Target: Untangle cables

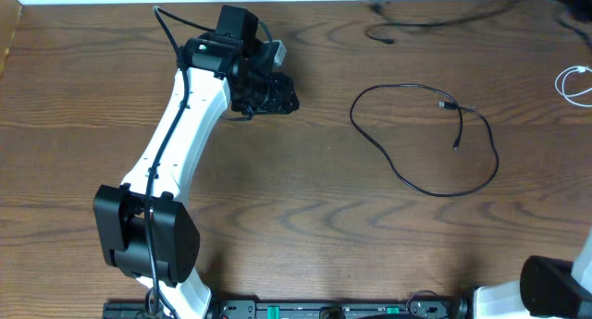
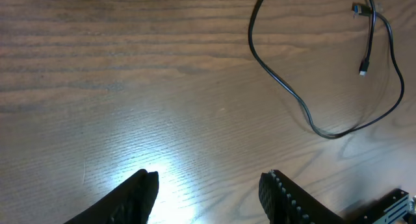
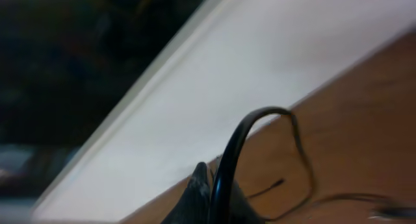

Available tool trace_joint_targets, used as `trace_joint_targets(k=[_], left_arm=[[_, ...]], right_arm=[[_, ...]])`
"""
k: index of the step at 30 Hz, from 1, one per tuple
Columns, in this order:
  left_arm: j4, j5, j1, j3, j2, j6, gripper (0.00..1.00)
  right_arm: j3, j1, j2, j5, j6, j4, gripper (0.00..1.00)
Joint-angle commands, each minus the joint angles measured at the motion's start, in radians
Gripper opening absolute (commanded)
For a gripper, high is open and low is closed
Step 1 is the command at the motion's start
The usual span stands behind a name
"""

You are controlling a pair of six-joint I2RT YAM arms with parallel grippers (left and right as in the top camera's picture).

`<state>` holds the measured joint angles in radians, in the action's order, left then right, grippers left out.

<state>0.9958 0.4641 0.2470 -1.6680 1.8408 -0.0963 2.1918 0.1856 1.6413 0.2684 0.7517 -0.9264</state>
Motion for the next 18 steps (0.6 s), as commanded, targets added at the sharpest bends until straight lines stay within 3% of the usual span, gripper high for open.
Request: trace_joint_targets(k=[1, 10, 18], left_arm=[[0.006, -0.013, 0.001, 0.002, -0.012, 0.018, 0.56], [0.013, -0.013, 0.001, 0.002, -0.012, 0.018, 0.56], [0.021, -0.013, 0.001, 0.002, -0.012, 0.018, 0.56]], right_arm=[[0.013, 0.127, -0.018, -0.084, -0.073, -0.064, 0.01], [0.013, 0.454, -0.018, -0.088, -0.139, -0.202, 0.01], [0.013, 0.589, 0.027, -0.216, -0.140, -0.230, 0.01]])
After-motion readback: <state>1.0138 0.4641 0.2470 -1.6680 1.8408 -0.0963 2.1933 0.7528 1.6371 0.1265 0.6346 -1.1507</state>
